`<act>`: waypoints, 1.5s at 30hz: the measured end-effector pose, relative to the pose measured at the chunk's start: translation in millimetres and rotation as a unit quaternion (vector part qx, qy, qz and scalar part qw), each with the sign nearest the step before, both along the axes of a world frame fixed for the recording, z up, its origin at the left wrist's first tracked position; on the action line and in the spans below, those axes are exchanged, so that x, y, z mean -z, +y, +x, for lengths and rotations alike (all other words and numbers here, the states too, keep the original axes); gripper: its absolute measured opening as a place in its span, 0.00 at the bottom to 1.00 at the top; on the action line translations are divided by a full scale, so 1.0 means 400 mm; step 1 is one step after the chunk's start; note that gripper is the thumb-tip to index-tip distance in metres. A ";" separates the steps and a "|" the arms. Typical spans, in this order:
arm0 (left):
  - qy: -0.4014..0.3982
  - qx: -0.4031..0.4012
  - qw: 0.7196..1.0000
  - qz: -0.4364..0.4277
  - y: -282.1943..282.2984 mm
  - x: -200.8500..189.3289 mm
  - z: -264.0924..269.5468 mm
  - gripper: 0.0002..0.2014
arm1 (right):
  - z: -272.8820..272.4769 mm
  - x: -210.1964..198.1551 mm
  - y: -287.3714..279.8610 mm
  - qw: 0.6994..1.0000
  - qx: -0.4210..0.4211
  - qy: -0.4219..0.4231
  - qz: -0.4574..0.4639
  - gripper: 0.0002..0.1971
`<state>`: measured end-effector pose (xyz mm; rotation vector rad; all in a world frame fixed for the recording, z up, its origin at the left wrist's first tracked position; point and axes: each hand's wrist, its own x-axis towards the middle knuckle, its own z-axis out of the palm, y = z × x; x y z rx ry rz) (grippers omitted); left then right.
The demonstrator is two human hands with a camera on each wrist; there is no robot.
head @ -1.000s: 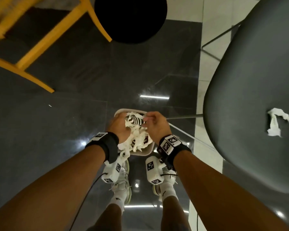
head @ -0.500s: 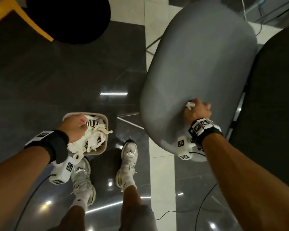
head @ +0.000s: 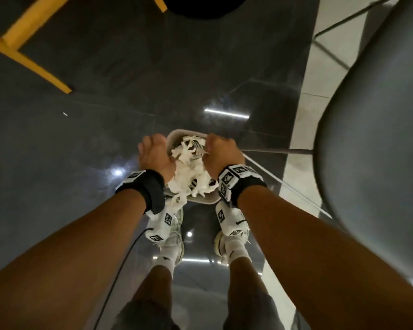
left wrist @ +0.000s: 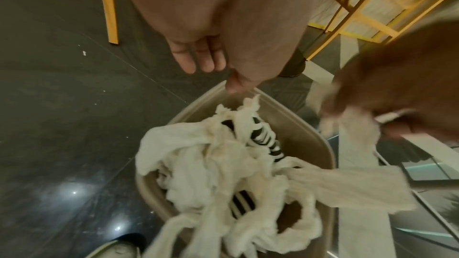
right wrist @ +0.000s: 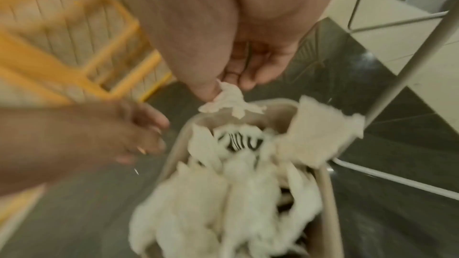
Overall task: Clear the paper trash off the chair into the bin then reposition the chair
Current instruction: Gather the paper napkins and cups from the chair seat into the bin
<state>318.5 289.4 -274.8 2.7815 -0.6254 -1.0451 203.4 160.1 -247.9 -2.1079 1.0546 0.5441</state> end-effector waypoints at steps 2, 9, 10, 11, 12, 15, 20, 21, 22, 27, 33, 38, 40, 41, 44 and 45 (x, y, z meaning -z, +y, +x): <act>0.031 -0.035 0.999 0.015 0.034 0.050 0.026 0.24 | -0.007 0.125 0.030 0.996 0.023 0.085 -0.004 0.12; 0.079 0.018 0.997 0.013 0.067 0.131 0.055 0.06 | -0.002 0.253 0.089 0.976 -0.022 0.120 0.180 0.15; 0.079 0.022 0.997 0.011 0.069 0.128 0.054 0.05 | -0.008 0.235 0.092 0.975 -0.041 0.108 0.188 0.18; 0.080 0.026 0.996 0.003 0.074 0.128 0.053 0.04 | -0.016 0.209 0.096 0.980 -0.050 0.091 0.169 0.20; 0.085 0.024 0.996 0.000 0.077 0.126 0.052 0.03 | -0.027 0.185 0.098 0.989 -0.053 0.065 0.124 0.22; 0.093 0.023 0.995 -0.014 0.072 0.127 0.052 0.04 | -0.057 0.110 0.115 0.991 -0.109 -0.010 0.072 0.29; 0.107 0.017 0.993 -0.036 0.061 0.140 0.034 0.06 | -0.049 0.174 0.160 0.952 -0.233 0.052 0.194 0.19; 0.112 0.019 0.993 -0.045 0.065 0.149 0.038 0.07 | -0.037 0.199 0.156 0.962 -0.198 0.046 0.181 0.16; 0.121 0.021 0.991 -0.052 0.067 0.155 0.046 0.07 | -0.024 0.226 0.146 0.977 -0.138 0.038 0.159 0.13; 0.182 0.004 0.980 -0.081 0.091 0.176 0.077 0.08 | 0.007 0.309 0.118 0.997 0.004 0.046 0.069 0.13; 0.165 -0.026 0.982 -0.093 0.092 0.156 0.058 0.10 | 0.010 0.231 0.160 0.978 -0.185 0.078 0.056 0.30; 0.150 -0.039 0.987 -0.043 0.090 0.139 0.050 0.07 | -0.028 0.139 0.103 0.968 -0.164 0.134 -0.136 0.30; 0.142 -0.035 0.988 -0.040 0.086 0.129 0.048 0.06 | -0.038 0.141 0.070 0.961 -0.161 0.213 -0.079 0.29; 0.143 -0.036 0.988 -0.044 0.086 0.127 0.045 0.06 | -0.042 0.148 0.060 0.955 -0.176 0.230 -0.062 0.26; 0.151 -0.027 0.986 -0.063 0.081 0.126 0.038 0.05 | -0.041 0.167 0.052 0.940 -0.255 0.226 -0.038 0.16; 0.149 -0.025 0.986 -0.069 0.080 0.130 0.038 0.06 | -0.038 0.174 0.050 0.941 -0.265 0.207 -0.038 0.16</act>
